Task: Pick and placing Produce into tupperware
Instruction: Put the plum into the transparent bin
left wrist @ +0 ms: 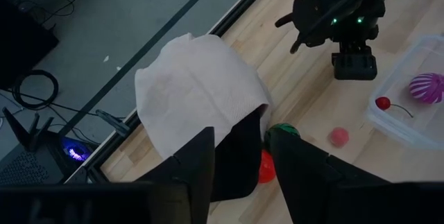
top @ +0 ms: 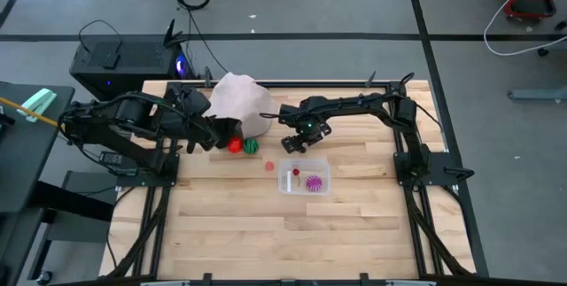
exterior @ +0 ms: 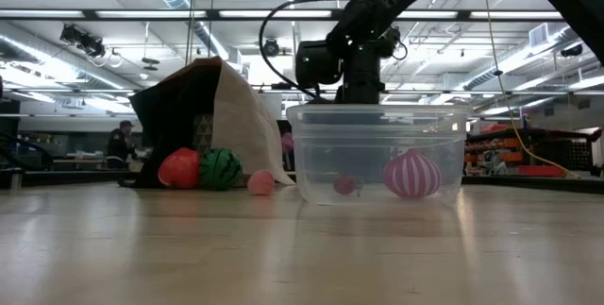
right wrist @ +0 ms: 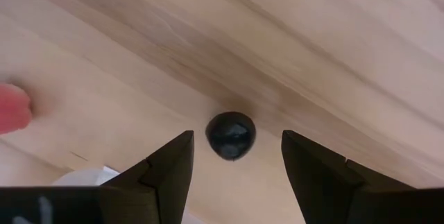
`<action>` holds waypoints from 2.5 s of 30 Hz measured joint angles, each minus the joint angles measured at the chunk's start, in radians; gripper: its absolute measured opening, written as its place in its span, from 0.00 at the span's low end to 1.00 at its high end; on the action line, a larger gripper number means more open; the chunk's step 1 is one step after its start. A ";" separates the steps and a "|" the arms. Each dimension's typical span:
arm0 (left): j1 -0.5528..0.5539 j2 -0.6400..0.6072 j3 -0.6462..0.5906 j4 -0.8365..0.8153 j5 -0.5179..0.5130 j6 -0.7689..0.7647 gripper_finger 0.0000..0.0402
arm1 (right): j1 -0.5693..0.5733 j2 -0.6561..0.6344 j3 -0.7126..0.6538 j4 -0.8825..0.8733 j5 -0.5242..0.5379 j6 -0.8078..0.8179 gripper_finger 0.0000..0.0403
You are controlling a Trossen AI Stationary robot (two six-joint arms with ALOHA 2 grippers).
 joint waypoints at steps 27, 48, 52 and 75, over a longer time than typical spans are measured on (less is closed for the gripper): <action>0.000 0.000 0.000 0.000 0.000 0.002 0.38 | 0.001 0.000 -0.020 0.039 -0.051 -0.010 0.49; 0.000 0.000 0.000 0.000 0.000 0.000 0.37 | 0.002 0.000 -0.020 0.046 -0.071 -0.021 0.33; 0.000 0.000 0.000 0.000 0.000 0.000 0.36 | 0.002 0.000 -0.020 0.066 -0.072 -0.021 0.27; 0.000 0.000 0.000 0.000 -0.001 -0.001 0.36 | 0.000 -0.001 -0.020 0.084 -0.070 -0.152 0.09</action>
